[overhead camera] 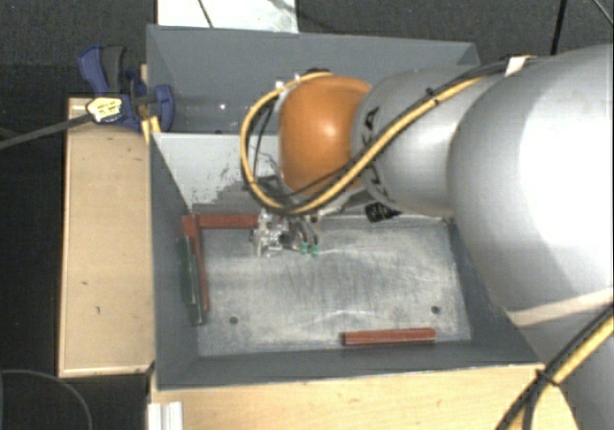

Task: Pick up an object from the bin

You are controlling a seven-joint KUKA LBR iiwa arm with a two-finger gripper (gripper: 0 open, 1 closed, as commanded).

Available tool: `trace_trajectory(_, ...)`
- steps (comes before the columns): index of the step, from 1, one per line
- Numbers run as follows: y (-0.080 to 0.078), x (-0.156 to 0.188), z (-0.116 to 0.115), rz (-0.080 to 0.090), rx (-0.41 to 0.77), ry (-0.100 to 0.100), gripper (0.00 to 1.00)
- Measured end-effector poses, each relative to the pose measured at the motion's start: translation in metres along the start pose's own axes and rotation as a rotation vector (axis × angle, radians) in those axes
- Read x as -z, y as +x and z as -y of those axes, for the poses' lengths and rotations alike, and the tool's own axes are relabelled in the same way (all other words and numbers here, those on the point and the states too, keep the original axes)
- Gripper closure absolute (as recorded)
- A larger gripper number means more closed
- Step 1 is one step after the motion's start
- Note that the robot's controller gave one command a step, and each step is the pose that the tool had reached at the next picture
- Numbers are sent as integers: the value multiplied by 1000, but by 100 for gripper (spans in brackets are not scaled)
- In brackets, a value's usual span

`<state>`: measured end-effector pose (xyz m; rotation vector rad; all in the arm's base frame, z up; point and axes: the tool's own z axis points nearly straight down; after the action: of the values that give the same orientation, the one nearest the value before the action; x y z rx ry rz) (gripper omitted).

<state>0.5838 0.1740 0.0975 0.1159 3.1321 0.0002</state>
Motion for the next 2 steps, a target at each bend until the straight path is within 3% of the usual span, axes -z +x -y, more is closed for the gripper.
trace_trajectory(1, 3, 68, 2, -9, 28, 0, 100)
trace_trajectory(2, -3, 79, -10, -5, 56, -1, 0)
